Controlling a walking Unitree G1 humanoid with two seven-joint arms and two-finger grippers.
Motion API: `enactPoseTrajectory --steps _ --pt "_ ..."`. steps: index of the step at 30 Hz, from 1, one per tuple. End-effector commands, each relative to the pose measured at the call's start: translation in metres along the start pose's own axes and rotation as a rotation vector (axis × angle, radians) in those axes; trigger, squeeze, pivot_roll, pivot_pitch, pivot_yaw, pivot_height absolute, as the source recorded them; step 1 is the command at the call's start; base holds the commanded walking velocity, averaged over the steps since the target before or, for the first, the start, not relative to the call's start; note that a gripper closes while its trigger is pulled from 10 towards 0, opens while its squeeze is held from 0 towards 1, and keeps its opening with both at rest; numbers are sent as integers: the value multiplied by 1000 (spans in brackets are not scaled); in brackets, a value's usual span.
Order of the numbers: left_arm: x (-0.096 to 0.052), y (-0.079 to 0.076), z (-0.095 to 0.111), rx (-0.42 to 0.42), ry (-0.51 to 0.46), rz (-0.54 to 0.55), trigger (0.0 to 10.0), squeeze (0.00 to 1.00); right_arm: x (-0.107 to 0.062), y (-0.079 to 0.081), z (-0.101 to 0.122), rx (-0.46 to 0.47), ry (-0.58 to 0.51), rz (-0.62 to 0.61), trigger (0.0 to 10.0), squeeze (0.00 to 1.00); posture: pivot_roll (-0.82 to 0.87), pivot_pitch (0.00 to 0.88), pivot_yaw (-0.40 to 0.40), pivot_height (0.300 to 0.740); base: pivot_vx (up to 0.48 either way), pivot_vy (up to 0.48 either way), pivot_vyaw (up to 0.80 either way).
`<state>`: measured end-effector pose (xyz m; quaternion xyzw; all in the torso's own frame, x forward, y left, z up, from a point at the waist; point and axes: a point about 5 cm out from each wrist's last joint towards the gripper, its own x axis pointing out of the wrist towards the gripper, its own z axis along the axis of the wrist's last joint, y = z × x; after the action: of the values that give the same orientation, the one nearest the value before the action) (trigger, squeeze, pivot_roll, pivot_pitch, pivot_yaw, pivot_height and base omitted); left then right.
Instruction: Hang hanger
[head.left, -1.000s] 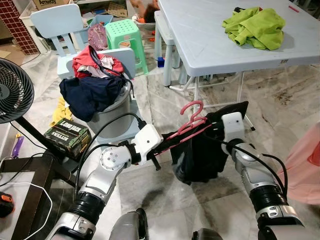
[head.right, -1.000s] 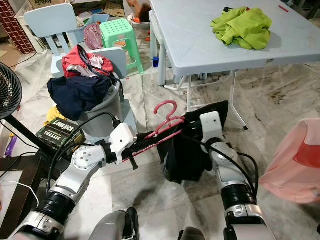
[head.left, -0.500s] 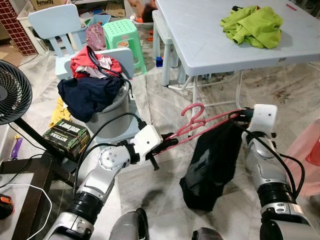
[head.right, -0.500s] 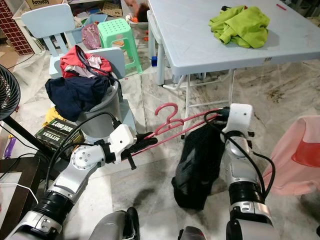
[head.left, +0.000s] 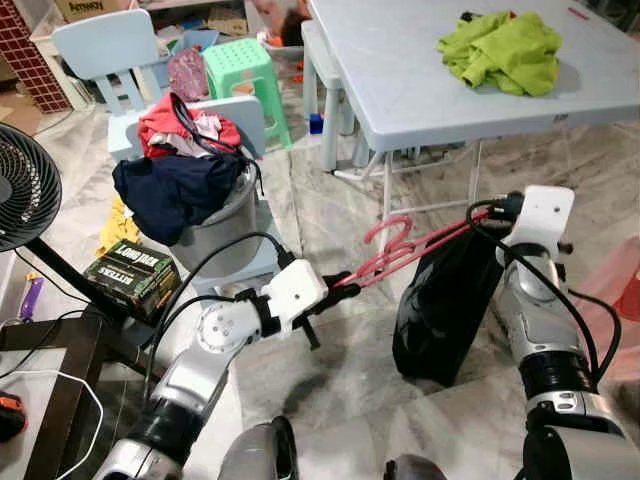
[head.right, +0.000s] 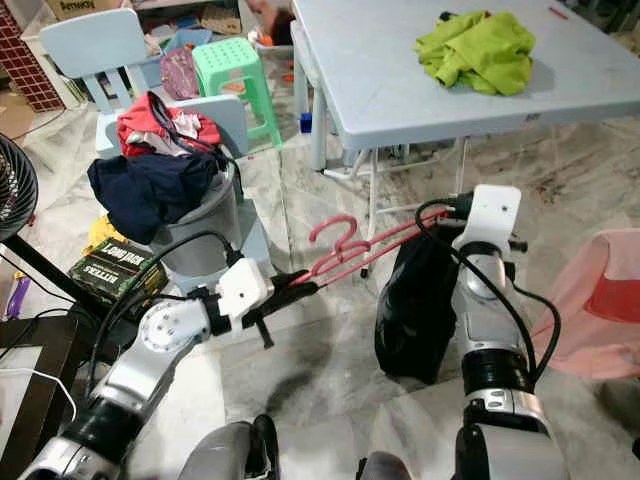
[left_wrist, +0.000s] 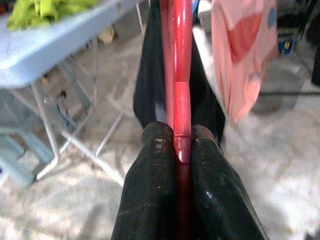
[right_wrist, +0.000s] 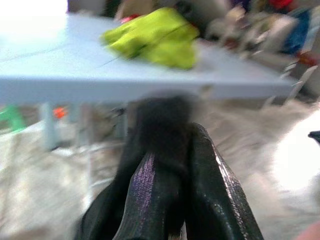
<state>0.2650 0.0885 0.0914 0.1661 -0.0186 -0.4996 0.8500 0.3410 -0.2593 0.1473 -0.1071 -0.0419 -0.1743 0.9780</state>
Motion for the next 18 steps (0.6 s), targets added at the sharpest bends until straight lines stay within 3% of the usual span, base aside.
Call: enactPoseTrajectory --steps 1,7,10,12,13,14,15,16,18 --pt "-19 -1 -12 -45 55 69 0 0 7 -14 19 -15 -92 -53 0 0 -52 62 51 740 0 0 0" --pt "-33 -15 -20 -74 95 79 0 0 9 -20 21 -28 -98 -36 0 0 -48 63 49 740 0 0 0" --pt "-32 -9 -18 -68 96 131 0 0 9 -20 22 -61 -97 -9 0 0 -43 64 44 740 0 0 0" --pt "-33 -5 -16 -63 88 184 0 0 7 -23 16 -35 -69 -5 0 0 -43 60 44 740 0 0 0" --pt "-34 -2 -16 -80 91 234 941 0 5 -24 13 -29 -54 0 0 0 -43 60 44 740 0 0 0" --pt "-35 2 -16 -89 94 290 2784 0 2 -25 9 -22 -39 12 0 0 -41 59 52 740 0 0 0" --pt "-36 6 -15 -100 92 353 3804 0 -2 -26 4 -2 -23 19 0 0 -43 58 59 740 0 0 0" --pt "-38 9 -15 -116 98 412 10000 0 -6 -27 0 13 -13 26 0 0 -44 58 65 740 0 0 0" --pt "-42 13 -18 -145 121 514 10000 0 -22 -14 -8 -25 -15 149 0 0 -55 49 77 740 0 0 0"
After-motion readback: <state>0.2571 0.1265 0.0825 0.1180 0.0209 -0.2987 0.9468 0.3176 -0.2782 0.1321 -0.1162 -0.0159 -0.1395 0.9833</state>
